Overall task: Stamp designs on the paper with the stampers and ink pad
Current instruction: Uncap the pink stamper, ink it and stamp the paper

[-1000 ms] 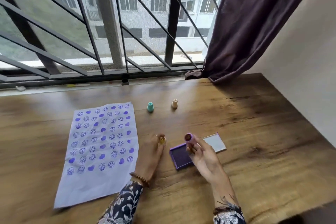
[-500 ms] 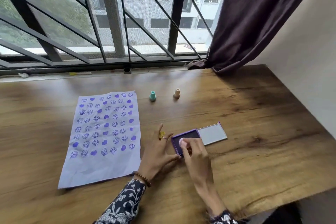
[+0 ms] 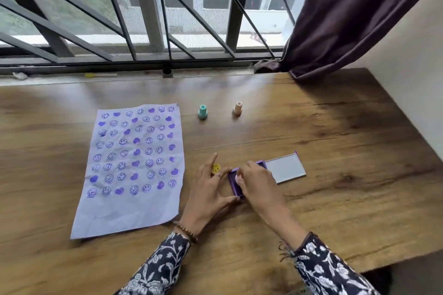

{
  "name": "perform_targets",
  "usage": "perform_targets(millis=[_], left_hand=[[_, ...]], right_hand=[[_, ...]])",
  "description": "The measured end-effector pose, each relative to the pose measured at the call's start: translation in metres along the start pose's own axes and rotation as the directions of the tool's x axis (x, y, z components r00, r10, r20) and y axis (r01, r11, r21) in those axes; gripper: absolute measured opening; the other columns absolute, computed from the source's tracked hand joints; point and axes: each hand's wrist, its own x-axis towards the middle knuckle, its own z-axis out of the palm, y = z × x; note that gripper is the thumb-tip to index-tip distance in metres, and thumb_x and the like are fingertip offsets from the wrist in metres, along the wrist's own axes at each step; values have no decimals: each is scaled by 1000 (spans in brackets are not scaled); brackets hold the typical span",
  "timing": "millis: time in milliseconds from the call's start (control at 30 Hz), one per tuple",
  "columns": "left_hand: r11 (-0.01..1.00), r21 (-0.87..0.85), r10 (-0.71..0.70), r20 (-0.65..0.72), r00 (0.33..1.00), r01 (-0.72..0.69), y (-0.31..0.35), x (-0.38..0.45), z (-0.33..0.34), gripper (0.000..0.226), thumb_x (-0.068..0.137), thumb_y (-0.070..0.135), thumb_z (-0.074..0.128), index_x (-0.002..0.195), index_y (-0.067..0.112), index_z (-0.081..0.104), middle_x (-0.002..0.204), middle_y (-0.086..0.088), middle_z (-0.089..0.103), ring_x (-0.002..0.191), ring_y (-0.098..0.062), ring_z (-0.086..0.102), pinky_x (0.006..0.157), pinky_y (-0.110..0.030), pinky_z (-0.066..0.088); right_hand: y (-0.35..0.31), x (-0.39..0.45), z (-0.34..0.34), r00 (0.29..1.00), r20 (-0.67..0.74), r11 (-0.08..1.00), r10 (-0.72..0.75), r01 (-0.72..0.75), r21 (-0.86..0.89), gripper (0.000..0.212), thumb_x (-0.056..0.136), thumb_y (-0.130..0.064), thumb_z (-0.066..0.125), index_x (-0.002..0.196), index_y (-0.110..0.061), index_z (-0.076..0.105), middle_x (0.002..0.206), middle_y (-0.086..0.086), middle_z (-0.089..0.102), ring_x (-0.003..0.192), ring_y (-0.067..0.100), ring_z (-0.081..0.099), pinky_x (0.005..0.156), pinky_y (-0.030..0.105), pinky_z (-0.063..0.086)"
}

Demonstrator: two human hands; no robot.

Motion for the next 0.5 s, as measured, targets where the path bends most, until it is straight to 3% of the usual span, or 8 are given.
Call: perform_targets(millis=[133, 300, 400, 500], left_hand=[[1000, 18, -16, 20, 1000, 16, 4, -1, -1, 67, 67, 43, 75, 126, 25, 49, 155, -2, 8, 136, -22, 21, 112, -37, 24], [999, 31, -41, 96, 995, 38, 16, -8, -13, 82, 71, 43, 72, 137, 18, 31, 156, -6, -2, 142, -22, 10, 116, -34, 17], [994, -113, 4, 60, 998, 2, 12, -21, -46, 73, 74, 37, 71, 135, 19, 36, 154, -5, 16, 139, -18, 19, 113, -28, 20], [986, -154, 60, 7, 998, -58, -15, -41, -101, 40, 80, 25, 68, 118, 20, 57, 136, -7, 47, 129, -21, 36, 102, -16, 22]], right_hand=[[-9, 22, -17, 983, 181, 998, 22, -10, -66, 14, 82, -6, 54, 86, -1, 66, 91, 22, 67, 88, 38, 62, 67, 36, 47], [-8, 44, -34, 905, 404, 991, 134, -132, -32, 16, 70, -8, 65, 83, -3, 73, 76, 22, 70, 74, 28, 66, 59, 25, 42], [-2, 35, -41, 895, 378, 939, 236, -311, 150, 15, 70, -12, 73, 79, 0, 73, 78, 24, 72, 70, 28, 69, 53, 20, 43], [-17, 9, -33, 882, 282, 699, 377, -471, 537, 19, 72, -12, 76, 81, 4, 70, 88, 23, 72, 66, 20, 64, 61, 24, 54]])
